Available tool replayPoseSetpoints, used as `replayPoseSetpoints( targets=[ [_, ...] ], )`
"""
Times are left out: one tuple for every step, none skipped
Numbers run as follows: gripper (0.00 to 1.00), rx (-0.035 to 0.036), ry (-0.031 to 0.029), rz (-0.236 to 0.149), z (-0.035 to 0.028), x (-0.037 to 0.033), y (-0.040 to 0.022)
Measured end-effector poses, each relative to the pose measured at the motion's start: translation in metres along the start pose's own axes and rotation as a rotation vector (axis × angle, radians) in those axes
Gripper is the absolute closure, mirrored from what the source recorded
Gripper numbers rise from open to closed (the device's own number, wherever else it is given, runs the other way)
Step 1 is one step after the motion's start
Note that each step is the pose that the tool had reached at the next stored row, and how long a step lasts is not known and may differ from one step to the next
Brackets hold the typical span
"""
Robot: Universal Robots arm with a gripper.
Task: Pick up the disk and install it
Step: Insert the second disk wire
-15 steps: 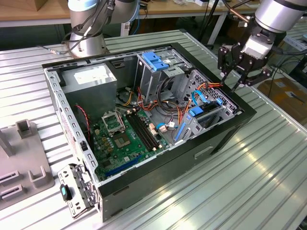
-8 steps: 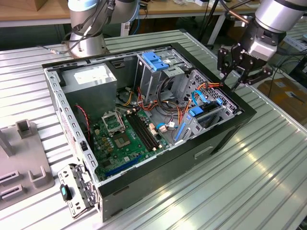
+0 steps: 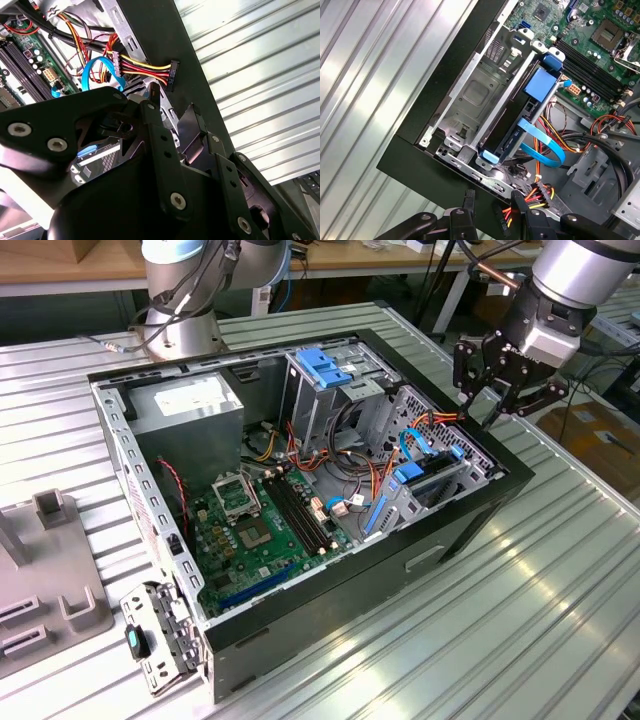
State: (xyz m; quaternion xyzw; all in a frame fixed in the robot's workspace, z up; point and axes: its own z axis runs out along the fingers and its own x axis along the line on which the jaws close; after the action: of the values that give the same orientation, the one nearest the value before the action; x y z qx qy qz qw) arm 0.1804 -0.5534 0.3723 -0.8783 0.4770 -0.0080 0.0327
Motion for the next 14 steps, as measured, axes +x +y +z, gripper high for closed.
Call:
replayPoseSetpoints(
  targets=[
    [0.58,0.0000,0.0000,0.000,0.0000,0.0000,0.0000],
    [0.58,0.0000,0.0000,0.000,0.0000,0.0000,0.0000],
    [0.58,0.0000,0.0000,0.000,0.0000,0.0000,0.0000],
    [0.58,0.0000,0.0000,0.000,0.0000,0.0000,0.0000],
    [0.58,0.0000,0.0000,0.000,0.0000,0.0000,0.0000],
    [0.58,0.0000,0.0000,0.000,0.0000,0.0000,0.0000],
    [0.58,0.0000,0.0000,0.000,0.0000,0.0000,0.0000],
    [0.58,0.0000,0.0000,0.000,0.0000,0.0000,0.0000],
    [0.58,0.0000,-0.0001,0.000,0.0000,0.0000,0.0000],
    [0.58,-0.0001,-0.0003,-0.003,0.0000,0.0000,0.0000],
    [0.58,-0.0001,-0.0007,-0.009,0.0000,0.0000,0.0000],
    [0.58,-0.0002,-0.0009,-0.014,0.0000,0.0000,0.0000],
    [0.58,-0.0004,-0.0013,-0.020,0.0000,0.0000,0.0000],
    [0.58,-0.0006,-0.0020,-0.031,0.0000,0.0000,-0.0001]
  ],
)
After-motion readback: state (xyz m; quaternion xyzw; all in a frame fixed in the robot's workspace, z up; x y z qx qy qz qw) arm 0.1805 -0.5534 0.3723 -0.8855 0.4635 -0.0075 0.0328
